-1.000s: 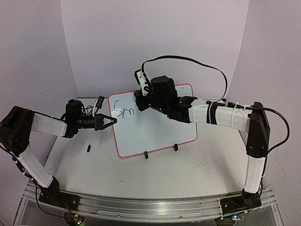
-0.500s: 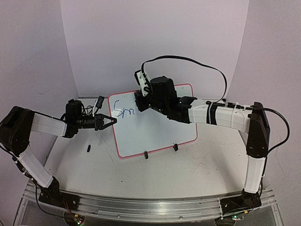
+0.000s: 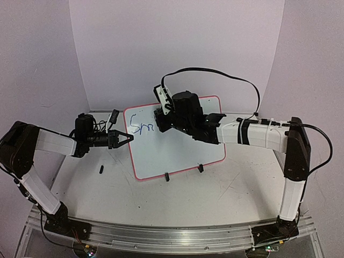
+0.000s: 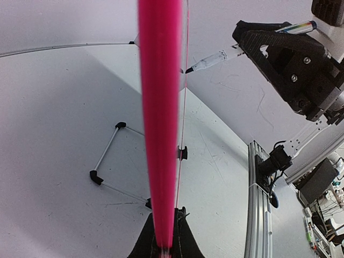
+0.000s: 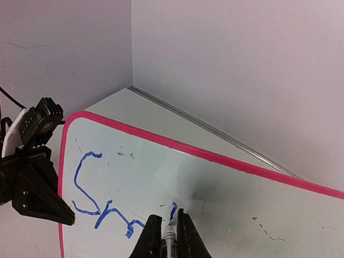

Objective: Write a sentence on the whiteboard

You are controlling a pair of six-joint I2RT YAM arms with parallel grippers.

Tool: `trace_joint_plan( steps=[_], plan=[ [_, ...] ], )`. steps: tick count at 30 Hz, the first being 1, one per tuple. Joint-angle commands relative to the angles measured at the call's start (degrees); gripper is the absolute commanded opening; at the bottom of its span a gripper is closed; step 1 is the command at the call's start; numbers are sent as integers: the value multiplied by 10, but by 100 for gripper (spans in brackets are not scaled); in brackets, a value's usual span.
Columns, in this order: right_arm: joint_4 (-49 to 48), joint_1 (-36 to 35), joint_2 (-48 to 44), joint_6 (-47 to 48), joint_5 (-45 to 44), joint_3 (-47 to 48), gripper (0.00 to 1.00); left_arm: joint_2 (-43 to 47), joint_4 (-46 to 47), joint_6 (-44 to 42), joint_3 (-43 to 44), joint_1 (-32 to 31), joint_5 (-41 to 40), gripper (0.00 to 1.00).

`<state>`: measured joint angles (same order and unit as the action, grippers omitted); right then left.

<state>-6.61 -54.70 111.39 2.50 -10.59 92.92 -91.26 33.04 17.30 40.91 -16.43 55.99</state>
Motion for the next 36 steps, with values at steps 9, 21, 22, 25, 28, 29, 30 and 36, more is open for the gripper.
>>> trace_joint_plan(
  steps=[9, 21, 22, 25, 28, 29, 30, 36],
  plan=[
    [-38, -4, -48, -7, 17, -34, 0, -10, -13, -25, 14, 3, -46, 0],
    [-42, -4, -11, -6, 8, -10, 0, -8, -14, -25, 14, 3, -46, 0],
    [-42, -4, -9, -6, 6, -11, 0, -7, -14, -25, 14, 3, -46, 0],
    [-40, -3, -2, -6, 4, -12, 0, -9, -14, -26, 13, 3, -46, 0],
    [-37, -3, 5, -7, -3, -9, 0, -8, -15, -26, 14, 3, -45, 0],
    [-36, -4, 7, -7, -3, -7, 0, -7, -14, -26, 14, 3, -46, 0],
    [-35, -4, 7, -7, -2, -6, 0, -7, -14, -26, 14, 3, -47, 0],
    [-27, -4, 2, -13, 2, -12, 0, -8, -15, -26, 15, 3, -46, 0]
  ],
)
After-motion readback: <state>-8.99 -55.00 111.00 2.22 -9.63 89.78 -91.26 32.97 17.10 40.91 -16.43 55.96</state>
